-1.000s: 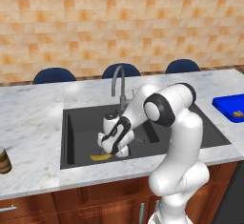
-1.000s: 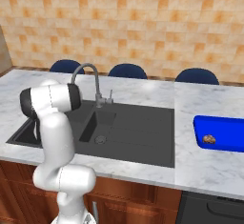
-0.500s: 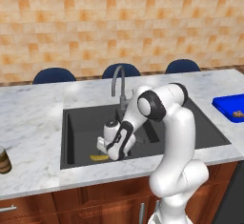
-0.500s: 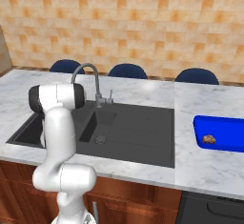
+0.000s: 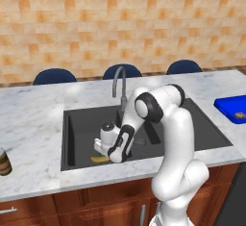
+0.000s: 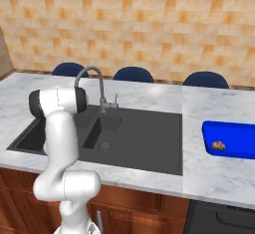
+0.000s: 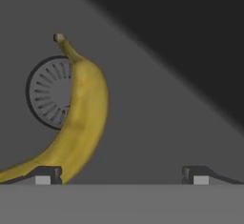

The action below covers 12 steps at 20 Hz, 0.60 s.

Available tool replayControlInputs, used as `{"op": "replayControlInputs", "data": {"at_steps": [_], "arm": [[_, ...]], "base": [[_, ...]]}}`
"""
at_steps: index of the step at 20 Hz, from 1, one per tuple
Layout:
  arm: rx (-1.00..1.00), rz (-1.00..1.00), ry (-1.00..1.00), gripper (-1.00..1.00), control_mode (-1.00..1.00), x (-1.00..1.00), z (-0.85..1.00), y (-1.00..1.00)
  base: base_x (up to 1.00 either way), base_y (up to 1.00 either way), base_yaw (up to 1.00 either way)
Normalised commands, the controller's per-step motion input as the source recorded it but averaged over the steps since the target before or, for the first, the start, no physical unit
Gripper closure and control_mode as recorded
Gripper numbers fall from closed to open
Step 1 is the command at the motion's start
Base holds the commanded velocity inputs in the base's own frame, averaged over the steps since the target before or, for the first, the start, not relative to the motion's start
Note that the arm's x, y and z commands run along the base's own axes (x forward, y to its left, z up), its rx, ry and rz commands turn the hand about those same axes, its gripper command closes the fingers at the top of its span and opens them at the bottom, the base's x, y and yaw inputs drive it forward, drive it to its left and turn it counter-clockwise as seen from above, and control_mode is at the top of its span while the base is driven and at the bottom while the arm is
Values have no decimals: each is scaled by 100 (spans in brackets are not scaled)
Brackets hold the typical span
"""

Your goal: Pick up all produce items and place them in the sink. Turn on the sink faucet to wash them. Then turn the sink off and put them in the tray.

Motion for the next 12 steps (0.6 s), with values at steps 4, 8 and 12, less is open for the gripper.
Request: {"op": "replayControlInputs", "data": {"at_steps": [4,8,12], "arm": [[0,0,-13,-100,-100,21,-30,0],[0,0,-14,-100,-100,20,-40,0],[2,0,-14,-100,-100,23,-49,-6]], "base": [[0,0,0],[0,0,0],[0,0,0]]}}
